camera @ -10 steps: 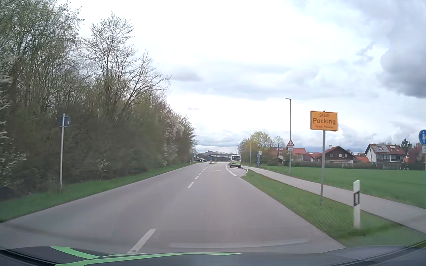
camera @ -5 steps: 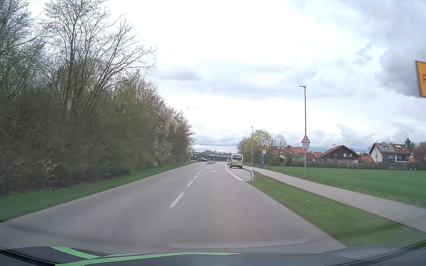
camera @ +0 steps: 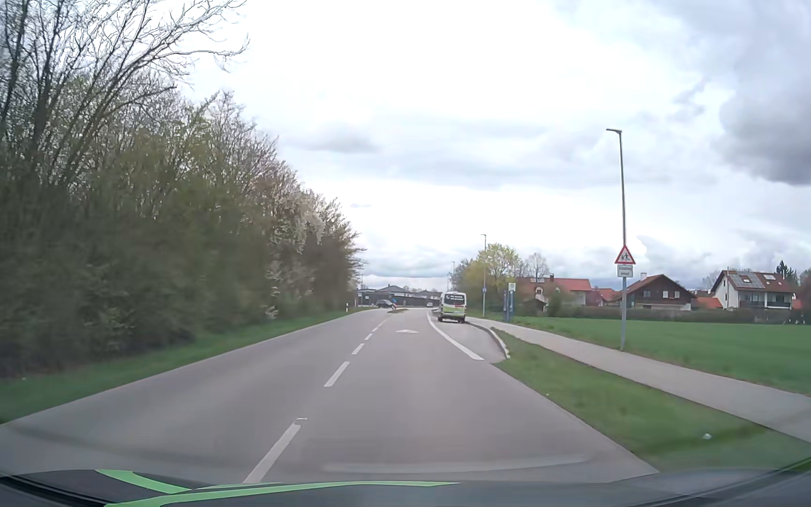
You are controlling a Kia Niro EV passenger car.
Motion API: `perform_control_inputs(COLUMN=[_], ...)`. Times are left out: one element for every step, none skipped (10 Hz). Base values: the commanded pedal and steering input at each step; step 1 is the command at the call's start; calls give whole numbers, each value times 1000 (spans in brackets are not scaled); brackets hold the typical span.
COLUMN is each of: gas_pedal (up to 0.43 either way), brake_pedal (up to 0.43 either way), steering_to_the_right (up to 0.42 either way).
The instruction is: Follow the waypoints while adhering to traffic rules and regulations
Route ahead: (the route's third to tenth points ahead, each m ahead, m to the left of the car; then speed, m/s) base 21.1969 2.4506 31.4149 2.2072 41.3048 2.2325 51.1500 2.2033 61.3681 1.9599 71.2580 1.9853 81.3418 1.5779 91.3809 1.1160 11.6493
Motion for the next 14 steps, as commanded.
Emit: perform_control_inputs(gas_pedal=[87,87,87,87,87,87,87,87,87,87,87,87,87,87], brake_pedal=[0,0,0,0,0,0,0,0,0,0,0,0,0,0], steering_to_the_right=[4,2,1,1,1,1,1,1,1,1,1,0,0,0])
